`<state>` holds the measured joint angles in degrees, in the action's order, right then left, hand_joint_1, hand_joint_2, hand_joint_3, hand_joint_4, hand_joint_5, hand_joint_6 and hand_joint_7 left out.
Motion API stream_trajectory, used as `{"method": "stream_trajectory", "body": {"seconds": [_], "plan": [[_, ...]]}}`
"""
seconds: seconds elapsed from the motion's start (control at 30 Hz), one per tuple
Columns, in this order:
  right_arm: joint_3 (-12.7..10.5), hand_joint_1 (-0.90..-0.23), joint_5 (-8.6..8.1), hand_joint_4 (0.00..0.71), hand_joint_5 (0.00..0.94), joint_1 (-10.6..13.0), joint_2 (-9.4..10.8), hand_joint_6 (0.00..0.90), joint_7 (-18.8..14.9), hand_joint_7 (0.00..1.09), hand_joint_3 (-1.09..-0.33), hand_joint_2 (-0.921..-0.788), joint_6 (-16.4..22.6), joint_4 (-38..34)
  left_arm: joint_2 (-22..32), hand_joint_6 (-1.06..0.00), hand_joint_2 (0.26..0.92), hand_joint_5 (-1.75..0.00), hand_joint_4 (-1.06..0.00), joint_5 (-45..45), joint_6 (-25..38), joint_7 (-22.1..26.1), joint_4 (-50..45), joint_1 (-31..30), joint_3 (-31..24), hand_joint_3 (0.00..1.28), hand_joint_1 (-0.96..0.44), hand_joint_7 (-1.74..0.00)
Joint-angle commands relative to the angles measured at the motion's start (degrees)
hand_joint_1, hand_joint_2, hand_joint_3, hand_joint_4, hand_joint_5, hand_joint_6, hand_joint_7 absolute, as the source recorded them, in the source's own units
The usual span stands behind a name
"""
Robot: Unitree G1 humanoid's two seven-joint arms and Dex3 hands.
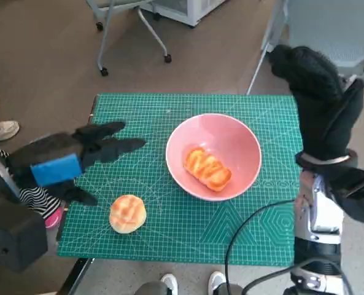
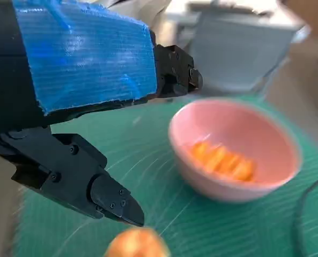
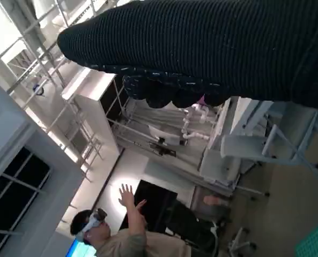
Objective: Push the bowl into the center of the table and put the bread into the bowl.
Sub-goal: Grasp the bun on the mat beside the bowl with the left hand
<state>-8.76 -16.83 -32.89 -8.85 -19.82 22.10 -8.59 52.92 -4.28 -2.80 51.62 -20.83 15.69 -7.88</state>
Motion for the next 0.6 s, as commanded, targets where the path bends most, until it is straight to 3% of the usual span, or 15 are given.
{"method": "stream_trajectory", "body": {"seconds": [0.03, 0.6], "plan": [[-0.1, -0.664, -0.73, 0.163, 0.000, 0.2, -0.1, 0.037, -0.9, 0.57, -0.629, -0.921, 0.0, -1.2, 0.9, -0.19, 0.746, -0.01, -0.10, -0.6, -1.0, -0.6, -0.6, -2.7, -0.1, 0.00, -0.35, -0.11], [-0.3, -0.661, -1.24, 0.168, 0.002, 0.5, -0.6, 0.040, -1.7, 0.57, -0.628, -0.921, -0.2, -1.0, -2.6, -0.24, 0.745, -0.01, -0.13, -2.8, -2.4, -4.3, 2.5, -8.0, 5.8, 0.00, -0.32, -0.07]]}}
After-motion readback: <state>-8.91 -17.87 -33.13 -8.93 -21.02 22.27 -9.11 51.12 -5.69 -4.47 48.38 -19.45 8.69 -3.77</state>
